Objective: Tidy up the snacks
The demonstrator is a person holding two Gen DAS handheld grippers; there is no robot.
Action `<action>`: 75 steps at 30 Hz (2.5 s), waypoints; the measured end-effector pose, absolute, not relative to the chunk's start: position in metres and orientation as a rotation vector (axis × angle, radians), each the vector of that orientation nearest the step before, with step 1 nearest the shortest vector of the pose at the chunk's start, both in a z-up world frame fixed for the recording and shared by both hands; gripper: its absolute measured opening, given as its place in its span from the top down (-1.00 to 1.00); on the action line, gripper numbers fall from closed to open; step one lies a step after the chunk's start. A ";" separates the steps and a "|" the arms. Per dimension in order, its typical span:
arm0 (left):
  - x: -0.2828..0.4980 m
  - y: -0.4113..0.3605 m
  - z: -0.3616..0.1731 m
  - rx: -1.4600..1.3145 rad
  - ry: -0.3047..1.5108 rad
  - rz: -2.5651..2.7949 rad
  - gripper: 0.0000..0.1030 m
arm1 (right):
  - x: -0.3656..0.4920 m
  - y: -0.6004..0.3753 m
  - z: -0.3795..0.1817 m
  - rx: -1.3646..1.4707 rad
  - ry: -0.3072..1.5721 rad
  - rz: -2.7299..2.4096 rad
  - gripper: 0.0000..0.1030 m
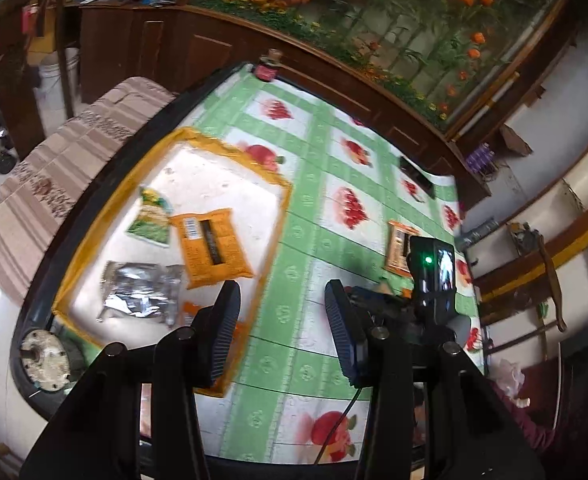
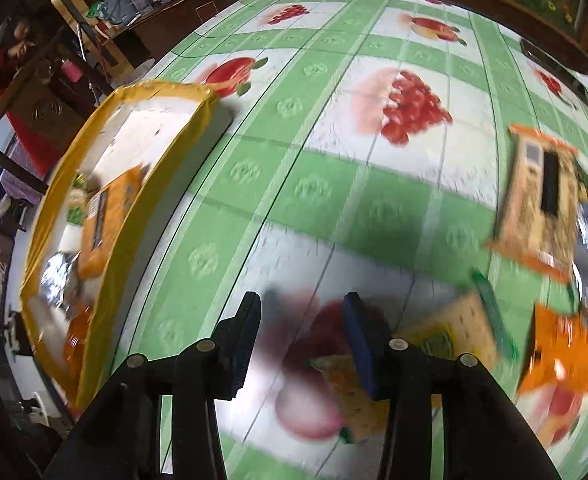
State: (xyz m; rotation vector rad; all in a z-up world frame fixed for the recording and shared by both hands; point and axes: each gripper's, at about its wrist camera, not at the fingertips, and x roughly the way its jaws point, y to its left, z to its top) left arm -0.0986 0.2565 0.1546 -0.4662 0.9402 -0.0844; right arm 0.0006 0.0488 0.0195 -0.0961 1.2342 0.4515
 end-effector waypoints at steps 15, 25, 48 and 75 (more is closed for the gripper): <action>-0.021 0.112 0.127 -0.185 1.156 -0.392 0.19 | -0.110 -0.077 0.091 0.163 0.926 0.231 -0.21; -0.029 0.072 0.116 -0.117 1.196 -0.519 0.19 | -0.116 -0.130 0.060 0.338 1.008 0.128 -0.21; -0.016 0.099 0.073 -0.105 1.194 -0.437 0.19 | -0.009 -0.161 0.013 0.623 1.147 0.081 -0.25; 0.019 0.027 0.025 0.117 1.189 -0.476 0.14 | 0.010 -0.144 0.022 0.475 1.194 0.212 0.66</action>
